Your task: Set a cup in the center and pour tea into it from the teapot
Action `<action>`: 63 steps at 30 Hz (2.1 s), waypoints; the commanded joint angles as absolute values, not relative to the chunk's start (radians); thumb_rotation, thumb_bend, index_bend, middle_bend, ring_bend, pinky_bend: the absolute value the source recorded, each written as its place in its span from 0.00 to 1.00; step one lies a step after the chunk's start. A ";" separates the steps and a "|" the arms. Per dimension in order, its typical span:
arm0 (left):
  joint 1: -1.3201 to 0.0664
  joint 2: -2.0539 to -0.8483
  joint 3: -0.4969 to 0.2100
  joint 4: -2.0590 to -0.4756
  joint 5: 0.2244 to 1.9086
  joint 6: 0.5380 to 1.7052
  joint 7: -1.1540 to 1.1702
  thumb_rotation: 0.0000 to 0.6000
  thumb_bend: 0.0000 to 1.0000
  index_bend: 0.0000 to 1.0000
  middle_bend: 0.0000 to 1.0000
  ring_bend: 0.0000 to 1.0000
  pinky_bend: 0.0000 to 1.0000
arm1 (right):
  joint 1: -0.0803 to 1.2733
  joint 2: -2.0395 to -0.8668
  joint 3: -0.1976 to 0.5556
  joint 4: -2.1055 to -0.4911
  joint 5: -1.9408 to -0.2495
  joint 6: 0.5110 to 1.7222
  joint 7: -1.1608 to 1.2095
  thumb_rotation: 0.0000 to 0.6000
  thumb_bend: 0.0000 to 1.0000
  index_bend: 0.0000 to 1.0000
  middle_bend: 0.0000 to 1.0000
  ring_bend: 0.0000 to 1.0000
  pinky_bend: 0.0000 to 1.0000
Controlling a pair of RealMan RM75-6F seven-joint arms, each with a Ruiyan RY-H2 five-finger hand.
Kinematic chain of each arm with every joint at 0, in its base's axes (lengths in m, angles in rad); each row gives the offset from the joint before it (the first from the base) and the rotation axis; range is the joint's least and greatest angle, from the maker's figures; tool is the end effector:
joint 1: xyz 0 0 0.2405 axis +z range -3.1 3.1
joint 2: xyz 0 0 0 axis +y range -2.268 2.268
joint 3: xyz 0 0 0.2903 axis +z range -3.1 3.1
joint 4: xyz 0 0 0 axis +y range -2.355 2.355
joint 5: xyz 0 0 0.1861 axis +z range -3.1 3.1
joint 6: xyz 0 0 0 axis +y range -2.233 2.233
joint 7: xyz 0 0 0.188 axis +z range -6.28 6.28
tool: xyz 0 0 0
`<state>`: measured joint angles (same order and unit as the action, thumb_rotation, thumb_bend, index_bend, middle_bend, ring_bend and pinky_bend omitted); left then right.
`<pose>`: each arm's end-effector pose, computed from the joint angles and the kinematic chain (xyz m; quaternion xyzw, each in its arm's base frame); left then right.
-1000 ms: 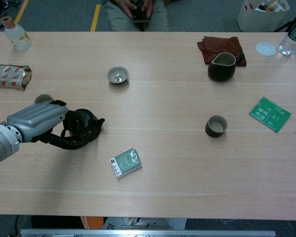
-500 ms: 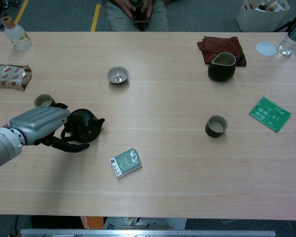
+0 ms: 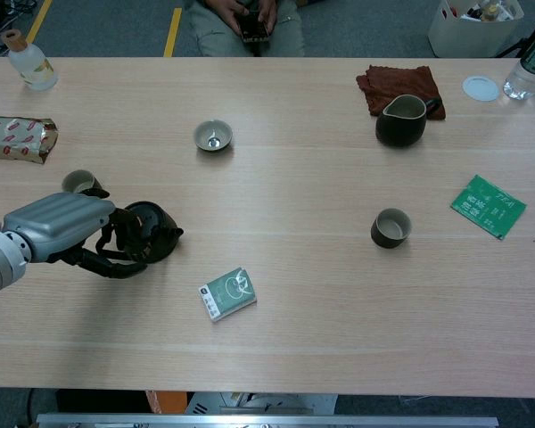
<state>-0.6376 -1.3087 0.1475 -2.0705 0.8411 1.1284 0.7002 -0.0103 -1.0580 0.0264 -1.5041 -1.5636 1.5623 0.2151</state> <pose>-0.2172 0.2641 0.0150 -0.7820 -0.4602 -0.1790 0.3804 -0.3564 -0.1892 0.2310 0.5749 -0.3995 0.4028 0.5897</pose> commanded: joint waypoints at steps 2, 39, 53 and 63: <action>-0.640 -1.299 0.149 -2.066 0.840 1.131 0.709 0.39 0.19 0.32 0.41 0.36 0.01 | -0.010 -1.057 0.027 -1.509 -1.563 1.562 0.210 1.00 0.22 0.31 0.31 0.17 0.30; -0.576 -1.292 0.177 -1.996 1.089 1.073 0.593 0.39 0.19 0.34 0.42 0.35 0.00 | -0.017 -1.050 0.026 -1.527 -1.563 1.569 0.198 1.00 0.22 0.31 0.31 0.17 0.30; -0.562 -1.259 0.172 -1.977 1.118 1.045 0.549 0.39 0.19 0.35 0.43 0.35 0.00 | -0.019 -1.044 0.027 -1.546 -1.566 1.573 0.179 1.00 0.22 0.31 0.31 0.17 0.30; -0.544 -1.263 0.171 -1.947 1.149 1.037 0.524 0.40 0.19 0.35 0.43 0.35 0.00 | -0.023 -1.039 0.025 -1.555 -1.567 1.578 0.173 1.00 0.22 0.31 0.31 0.17 0.30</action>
